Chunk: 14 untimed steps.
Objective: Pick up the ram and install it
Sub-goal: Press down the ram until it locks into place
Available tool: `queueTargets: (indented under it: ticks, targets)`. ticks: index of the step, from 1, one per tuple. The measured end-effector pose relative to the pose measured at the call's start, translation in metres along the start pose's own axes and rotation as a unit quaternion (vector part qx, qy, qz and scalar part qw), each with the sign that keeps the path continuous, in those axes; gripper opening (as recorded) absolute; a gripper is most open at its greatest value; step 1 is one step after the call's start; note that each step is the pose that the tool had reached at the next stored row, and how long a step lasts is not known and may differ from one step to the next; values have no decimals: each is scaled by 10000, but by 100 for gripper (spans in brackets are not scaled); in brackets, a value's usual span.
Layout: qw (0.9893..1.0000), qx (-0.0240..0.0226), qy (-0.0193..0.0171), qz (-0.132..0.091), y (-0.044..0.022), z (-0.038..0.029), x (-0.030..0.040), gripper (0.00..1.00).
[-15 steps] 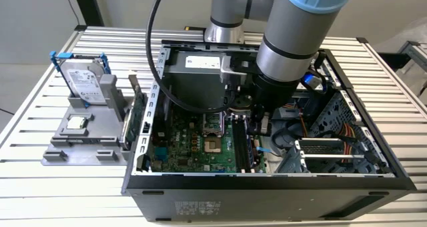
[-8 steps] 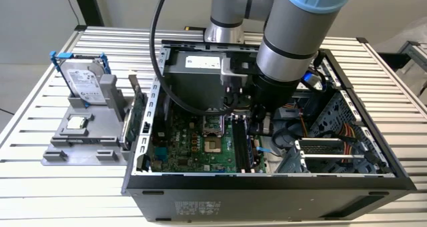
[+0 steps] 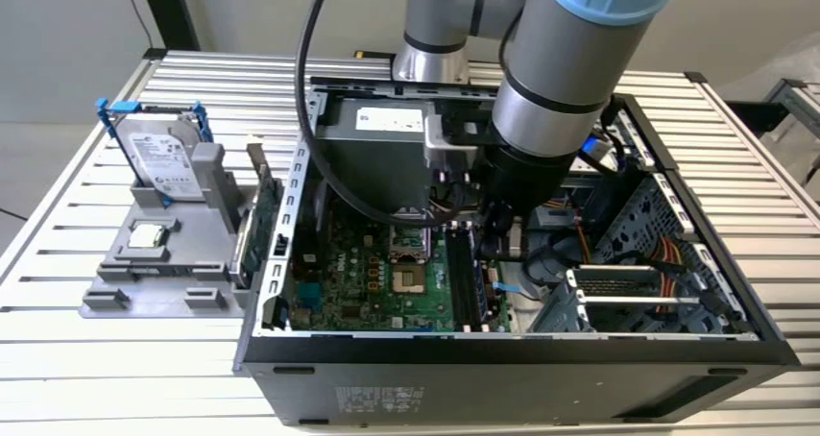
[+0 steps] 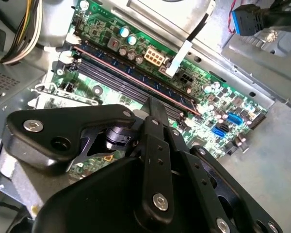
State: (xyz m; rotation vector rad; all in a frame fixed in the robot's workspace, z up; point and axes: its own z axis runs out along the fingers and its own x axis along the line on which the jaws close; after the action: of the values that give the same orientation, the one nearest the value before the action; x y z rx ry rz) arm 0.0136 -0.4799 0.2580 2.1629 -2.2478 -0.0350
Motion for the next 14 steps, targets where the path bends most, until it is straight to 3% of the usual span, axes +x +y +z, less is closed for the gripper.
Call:
queueTargets:
  ticks: [14]
  targets:
    - [10000,0,2,-66,-22,20,-1,0]
